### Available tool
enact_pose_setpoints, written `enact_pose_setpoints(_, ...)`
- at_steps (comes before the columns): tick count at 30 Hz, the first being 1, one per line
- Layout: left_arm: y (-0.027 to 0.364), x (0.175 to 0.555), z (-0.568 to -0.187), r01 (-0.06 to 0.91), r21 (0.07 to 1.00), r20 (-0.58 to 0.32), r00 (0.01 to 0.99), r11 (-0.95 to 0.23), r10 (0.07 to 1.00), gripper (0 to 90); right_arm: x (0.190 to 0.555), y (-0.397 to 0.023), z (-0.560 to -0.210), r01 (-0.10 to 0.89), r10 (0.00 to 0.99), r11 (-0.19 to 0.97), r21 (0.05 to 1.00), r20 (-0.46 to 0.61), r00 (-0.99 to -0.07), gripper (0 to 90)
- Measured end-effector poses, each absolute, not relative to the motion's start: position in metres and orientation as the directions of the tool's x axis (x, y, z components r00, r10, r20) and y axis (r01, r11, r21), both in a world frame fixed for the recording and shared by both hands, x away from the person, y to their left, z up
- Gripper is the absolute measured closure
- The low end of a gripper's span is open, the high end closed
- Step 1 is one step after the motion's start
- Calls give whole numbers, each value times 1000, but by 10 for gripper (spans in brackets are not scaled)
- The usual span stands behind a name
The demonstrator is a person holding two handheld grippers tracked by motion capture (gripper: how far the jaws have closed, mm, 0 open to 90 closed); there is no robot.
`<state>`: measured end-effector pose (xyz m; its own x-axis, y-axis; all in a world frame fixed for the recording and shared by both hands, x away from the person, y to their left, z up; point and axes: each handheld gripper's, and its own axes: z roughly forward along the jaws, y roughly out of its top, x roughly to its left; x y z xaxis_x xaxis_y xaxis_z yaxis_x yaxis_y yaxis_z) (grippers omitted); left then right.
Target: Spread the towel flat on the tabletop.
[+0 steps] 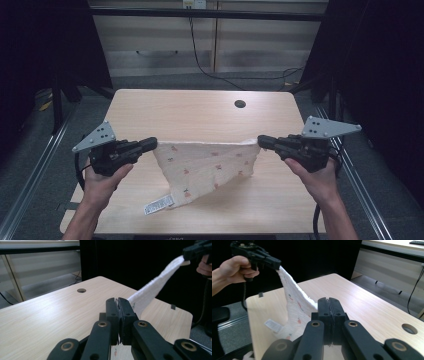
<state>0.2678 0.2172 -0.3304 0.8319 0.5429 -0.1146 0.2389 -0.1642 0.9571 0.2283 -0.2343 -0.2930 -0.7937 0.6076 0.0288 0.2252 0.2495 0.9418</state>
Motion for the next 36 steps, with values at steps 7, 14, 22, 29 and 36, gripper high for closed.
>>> enact_pose_setpoints(7, 215, 249, -311, 184, 968, -65, 843, -172, 535, 880, 196, -232, -279, 148, 605, 262, 954, -43, -795, 896)
enact_pose_setpoints(14, 204, 286, -342, 301, 930, -149, 832, -210, 534, 879, 227, -245, -306, 227, 659, 241, 944, 13, -752, 895)
enact_pose_setpoints(22, 187, 323, -395, 433, 869, -228, 780, -241, 583, 878, 287, -256, -375, 400, 711, 218, 890, 136, -690, 895)
enact_pose_setpoints(29, 180, 344, -418, 493, 831, -248, 745, -259, 619, 877, 305, -253, -393, 450, 727, 228, 863, 157, -668, 895)
enact_pose_setpoints(36, 177, 366, -438, 542, 798, -272, 714, -262, 646, 874, 333, -247, -415, 497, 749, 250, 831, 159, -643, 894)
